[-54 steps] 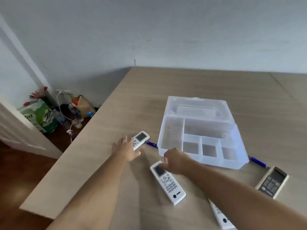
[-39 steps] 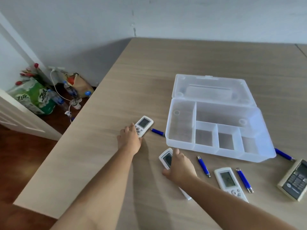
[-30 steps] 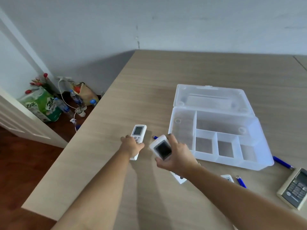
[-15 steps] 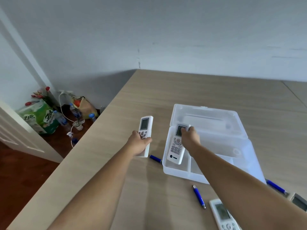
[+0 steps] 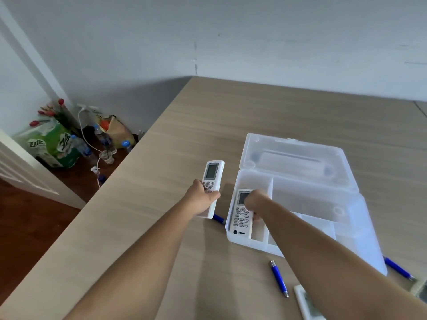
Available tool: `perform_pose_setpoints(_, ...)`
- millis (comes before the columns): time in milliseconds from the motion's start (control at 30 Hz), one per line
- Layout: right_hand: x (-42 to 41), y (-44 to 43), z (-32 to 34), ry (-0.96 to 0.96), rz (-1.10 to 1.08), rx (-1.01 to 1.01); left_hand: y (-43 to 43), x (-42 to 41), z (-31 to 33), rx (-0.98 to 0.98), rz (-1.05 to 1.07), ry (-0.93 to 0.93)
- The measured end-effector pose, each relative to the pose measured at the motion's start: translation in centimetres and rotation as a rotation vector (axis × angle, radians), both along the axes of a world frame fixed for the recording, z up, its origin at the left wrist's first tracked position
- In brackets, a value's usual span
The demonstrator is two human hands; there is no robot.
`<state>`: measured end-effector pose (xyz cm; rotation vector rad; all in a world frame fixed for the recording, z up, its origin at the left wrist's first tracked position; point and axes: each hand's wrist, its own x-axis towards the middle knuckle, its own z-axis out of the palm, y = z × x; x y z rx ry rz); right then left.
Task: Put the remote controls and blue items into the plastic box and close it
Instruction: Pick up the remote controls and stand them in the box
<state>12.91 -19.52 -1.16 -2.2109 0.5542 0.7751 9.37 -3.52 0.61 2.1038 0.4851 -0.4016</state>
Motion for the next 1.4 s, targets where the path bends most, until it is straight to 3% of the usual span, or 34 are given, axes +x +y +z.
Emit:
perform_pose_setpoints(133, 0.0, 0.3, 0.5, 0.132, 0.105, -0.029, -0.6, 0.2, 0.3, 0.005, -0.007, 0.004)
perform_pose_setpoints(233, -0.6, 0.0, 1.8, 0.152, 0.144, 0.062, -1.0, 0.0, 0.9, 0.001, -0.02, 0.004)
perform_pose_setpoints(333, -1.0, -1.2, 4.4, -0.006, 0.307, 0.081, -1.6, -0.4, 1.8, 0.011, -0.052, -0.018)
perform_pose_setpoints(400, 0.5, -1.8, 5.7, -0.096, -0.039, 0.373, -2.1, -0.6, 2.7, 0.031, -0.076, -0.046)
perform_pose_setpoints(433, 1.1, -2.1, 6.2, -0.186, -0.093, 0.439, -2.4, -0.7, 3.1, 0.035, -0.085, -0.058)
perform_pose_setpoints(567, 1.1, -2.5, 8.3, -0.37, -0.037, 0.561, -4.6, -1.2, 4.4, 0.021, -0.138, -0.11)
perform_pose_setpoints(833, 0.6, -3.7, 7.3, -0.578, -0.126, 0.386, -6.9, -2.1, 4.5, -0.056, -0.288, -0.113)
perform_pose_setpoints(933, 1.4, -4.9, 6.7, -0.609, -0.131, 0.303, -5.8, -2.1, 3.8, -0.03, -0.233, -0.086)
perform_pose_setpoints(1033, 1.5, -5.0, 5.3, -0.556, -0.106, 0.252, -5.1, -2.5, 2.7, 0.068, -0.188, 0.029)
perform_pose_setpoints(1133, 1.1, -4.3, 3.5, -0.49, -0.073, 0.207, -5.0, -2.5, 1.5, -0.018, -0.182, 0.131)
perform_pose_setpoints(1400, 0.2, -1.2, 0.1, -0.304, -0.144, 0.233, -4.6, -1.3, 0.4, -0.074, -0.175, 0.159)
